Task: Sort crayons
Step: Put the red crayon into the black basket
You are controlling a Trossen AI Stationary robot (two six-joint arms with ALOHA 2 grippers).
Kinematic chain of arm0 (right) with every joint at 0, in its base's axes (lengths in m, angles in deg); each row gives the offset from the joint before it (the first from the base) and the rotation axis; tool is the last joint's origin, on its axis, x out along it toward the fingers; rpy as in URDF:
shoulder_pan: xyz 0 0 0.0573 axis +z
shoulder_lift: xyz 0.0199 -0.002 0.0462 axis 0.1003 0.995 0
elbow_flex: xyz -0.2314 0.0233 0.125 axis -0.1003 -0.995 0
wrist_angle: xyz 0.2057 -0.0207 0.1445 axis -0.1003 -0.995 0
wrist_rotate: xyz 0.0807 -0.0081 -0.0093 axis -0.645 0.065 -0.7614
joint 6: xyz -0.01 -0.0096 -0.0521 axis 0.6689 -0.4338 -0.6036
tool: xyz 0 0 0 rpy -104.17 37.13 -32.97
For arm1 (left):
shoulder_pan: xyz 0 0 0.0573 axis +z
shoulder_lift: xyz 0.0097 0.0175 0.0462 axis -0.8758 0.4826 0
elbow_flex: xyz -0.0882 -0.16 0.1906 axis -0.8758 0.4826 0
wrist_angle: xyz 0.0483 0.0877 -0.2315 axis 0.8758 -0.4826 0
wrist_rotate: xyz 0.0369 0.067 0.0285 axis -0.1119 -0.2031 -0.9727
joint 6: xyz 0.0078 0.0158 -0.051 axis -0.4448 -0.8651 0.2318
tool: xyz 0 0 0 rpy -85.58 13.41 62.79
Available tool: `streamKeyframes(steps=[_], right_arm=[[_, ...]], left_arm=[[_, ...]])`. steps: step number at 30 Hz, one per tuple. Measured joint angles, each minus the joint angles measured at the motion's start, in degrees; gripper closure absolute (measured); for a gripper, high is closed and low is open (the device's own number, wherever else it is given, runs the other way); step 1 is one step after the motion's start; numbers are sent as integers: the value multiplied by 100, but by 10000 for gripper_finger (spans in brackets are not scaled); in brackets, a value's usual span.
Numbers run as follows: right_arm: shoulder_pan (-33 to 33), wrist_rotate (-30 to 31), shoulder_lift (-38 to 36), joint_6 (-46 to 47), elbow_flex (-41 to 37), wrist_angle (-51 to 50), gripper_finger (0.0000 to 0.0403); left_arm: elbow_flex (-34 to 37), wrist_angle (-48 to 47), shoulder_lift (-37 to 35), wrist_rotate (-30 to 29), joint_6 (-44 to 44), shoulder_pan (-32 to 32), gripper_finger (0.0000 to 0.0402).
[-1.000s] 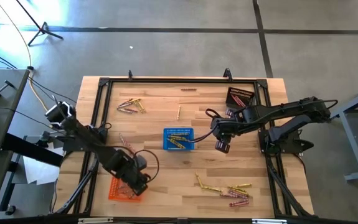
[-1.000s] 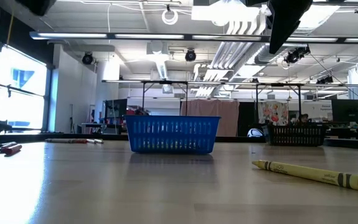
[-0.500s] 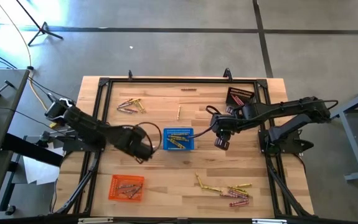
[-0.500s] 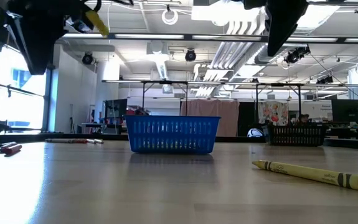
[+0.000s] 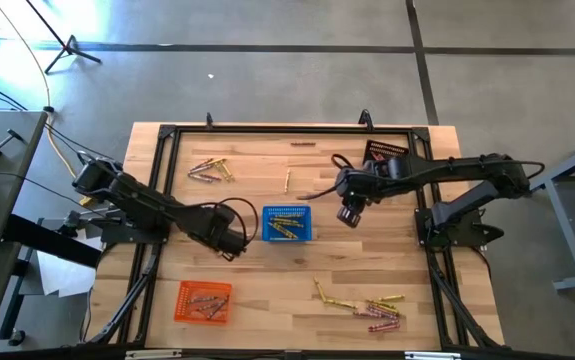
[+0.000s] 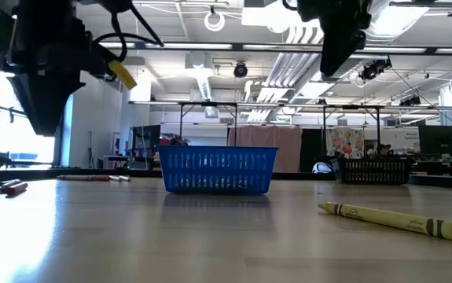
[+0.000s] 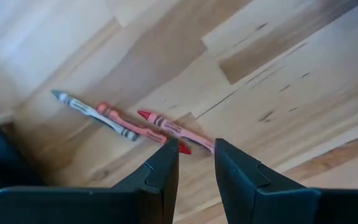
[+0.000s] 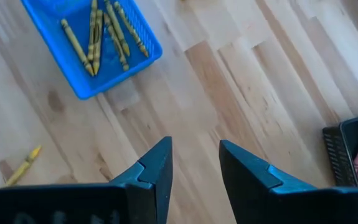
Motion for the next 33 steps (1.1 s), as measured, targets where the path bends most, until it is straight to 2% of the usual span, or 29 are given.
streamKeyframes(steps=[11,17,22,28,33], right_arm=[[-416,1,0,106,0,86,286],[-493,3,0,106,0,86,286],[-493,-111,0,-30,0,84,286],[-493,-115,0,-45,0,82,286],[-488,-121,0,-50,0,77,286]], left_arm=[[593,919,-4,437,762,-204,314],[864,1525,-4,597,1476,-425,314],[998,1590,-4,611,2077,-579,314],[1012,1860,-4,498,2385,-612,314],[1012,1806,-4,364,3141,-610,314]])
